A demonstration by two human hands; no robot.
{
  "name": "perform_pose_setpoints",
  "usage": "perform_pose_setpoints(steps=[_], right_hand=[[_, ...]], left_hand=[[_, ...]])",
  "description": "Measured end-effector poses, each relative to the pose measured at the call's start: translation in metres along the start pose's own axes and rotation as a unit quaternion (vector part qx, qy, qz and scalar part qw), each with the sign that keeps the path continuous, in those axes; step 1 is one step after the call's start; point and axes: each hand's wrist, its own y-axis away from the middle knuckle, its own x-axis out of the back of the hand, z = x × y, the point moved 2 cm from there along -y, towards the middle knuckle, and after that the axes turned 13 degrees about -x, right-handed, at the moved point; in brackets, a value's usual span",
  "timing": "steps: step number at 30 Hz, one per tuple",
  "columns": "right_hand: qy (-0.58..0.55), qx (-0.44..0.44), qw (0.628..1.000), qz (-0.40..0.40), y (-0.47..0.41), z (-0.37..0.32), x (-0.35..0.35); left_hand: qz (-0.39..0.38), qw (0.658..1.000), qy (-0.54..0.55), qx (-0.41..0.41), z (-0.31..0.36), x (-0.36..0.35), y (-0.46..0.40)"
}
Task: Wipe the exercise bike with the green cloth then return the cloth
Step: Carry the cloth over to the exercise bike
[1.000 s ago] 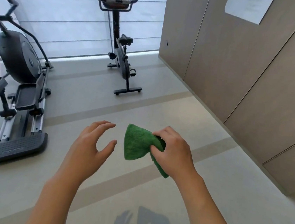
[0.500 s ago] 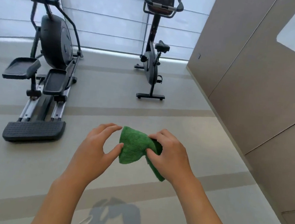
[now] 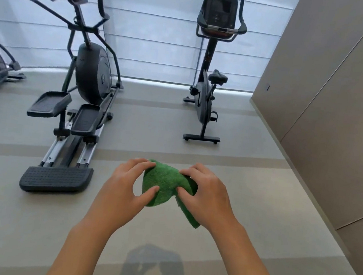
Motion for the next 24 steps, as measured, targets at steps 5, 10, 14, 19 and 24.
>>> perform_pose_setpoints(steps=[5,10,14,19,24], right_hand=[[-0.033,-0.011,0.999,0.022,-0.065,0.047,0.031],[-0.071,-0.032,0.997,0.024,-0.117,0.102,0.057],[-0.105,-0.048,0.993,0.021,-0.148,0.139,0.069],[-0.126,-0.07,0.99,0.009,-0.179,0.168,0.074],[-0.13,-0.084,0.988,0.006,-0.217,0.178,0.071]], left_hand=[[-0.018,1.0,-0.008,-0.016,0.009,-0.046,-0.084],[-0.04,0.999,-0.02,-0.026,0.023,-0.094,-0.158],[-0.039,0.997,-0.043,-0.043,0.029,-0.122,-0.203],[-0.042,0.994,-0.064,-0.074,0.026,-0.143,-0.246],[-0.035,0.993,-0.064,-0.094,0.007,-0.157,-0.285]])
